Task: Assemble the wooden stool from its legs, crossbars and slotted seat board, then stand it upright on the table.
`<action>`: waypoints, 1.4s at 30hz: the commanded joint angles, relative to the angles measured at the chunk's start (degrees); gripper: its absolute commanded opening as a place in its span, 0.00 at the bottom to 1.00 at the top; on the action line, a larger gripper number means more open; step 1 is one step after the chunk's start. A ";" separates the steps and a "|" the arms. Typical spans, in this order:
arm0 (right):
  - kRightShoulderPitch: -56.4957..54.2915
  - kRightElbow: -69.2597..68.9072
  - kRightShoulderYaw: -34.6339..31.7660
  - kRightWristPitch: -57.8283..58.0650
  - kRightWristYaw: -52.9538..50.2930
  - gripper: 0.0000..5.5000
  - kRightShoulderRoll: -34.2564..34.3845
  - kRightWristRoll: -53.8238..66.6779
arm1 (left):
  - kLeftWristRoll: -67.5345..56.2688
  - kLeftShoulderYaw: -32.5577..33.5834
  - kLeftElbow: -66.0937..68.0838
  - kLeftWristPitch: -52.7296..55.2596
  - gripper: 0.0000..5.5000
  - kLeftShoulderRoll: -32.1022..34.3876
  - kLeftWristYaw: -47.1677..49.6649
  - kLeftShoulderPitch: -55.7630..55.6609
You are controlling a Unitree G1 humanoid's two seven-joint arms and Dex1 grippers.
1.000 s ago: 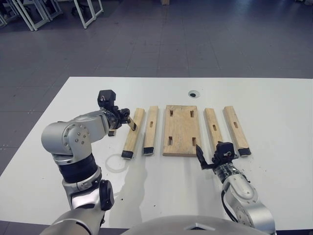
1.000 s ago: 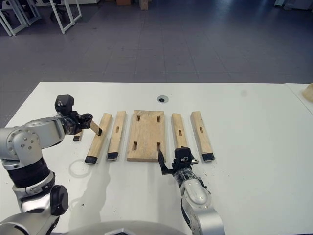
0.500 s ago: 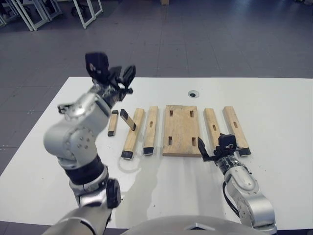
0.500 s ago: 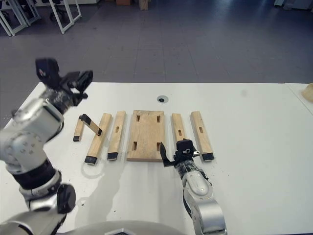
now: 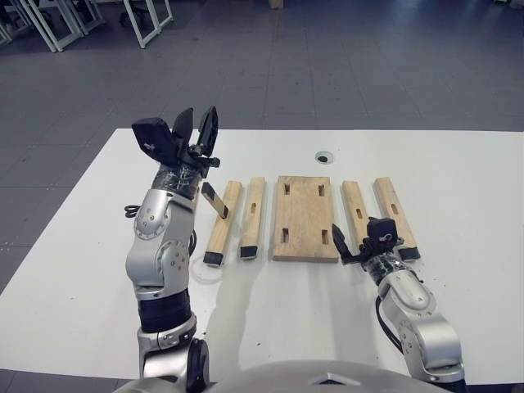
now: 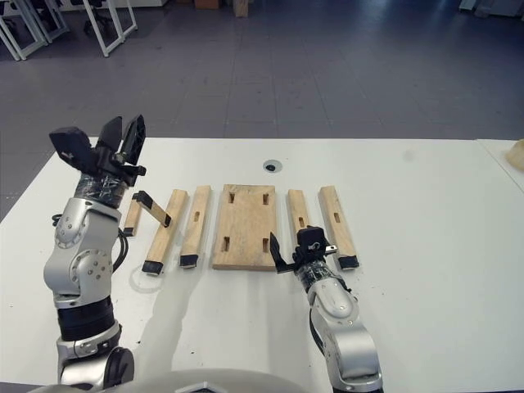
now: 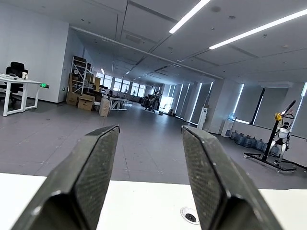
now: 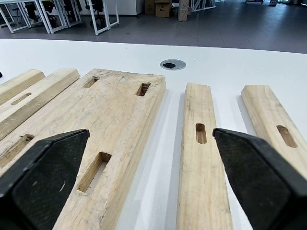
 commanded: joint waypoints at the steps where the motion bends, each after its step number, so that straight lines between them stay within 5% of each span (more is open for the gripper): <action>1: -1.11 0.52 -0.13 0.88 0.18 0.86 -0.32 -0.12 | -1.46 1.57 0.01 0.79 0.44 0.76 2.48 -5.37; 13: -2.85 1.78 -0.12 0.53 0.29 0.86 -0.61 -0.46 | 3.21 -0.98 15.89 2.41 0.44 -0.99 5.13 -0.91; 26: -1.39 1.11 -0.36 0.64 -0.43 0.86 -0.42 -0.80 | -3.12 6.85 -1.47 8.32 0.44 5.62 8.96 -10.01; 32: 1.64 -0.53 -1.23 0.59 -1.17 0.86 -0.05 -0.61 | -9.82 1.21 -29.77 12.82 0.53 6.75 2.14 23.13; 35: 2.38 -1.03 -1.28 0.80 -1.10 0.86 -0.21 -0.44 | -5.01 -3.52 -30.53 13.48 0.61 6.63 2.66 39.57; 38: 1.90 -1.23 -1.38 1.21 -0.32 0.86 -0.98 -0.34 | 2.21 -8.12 -26.42 12.97 0.71 6.56 5.76 45.17; 42: 1.34 -1.33 -1.52 1.60 0.50 0.86 -1.85 -0.41 | 7.07 -11.63 -21.23 16.09 0.72 6.32 8.35 44.03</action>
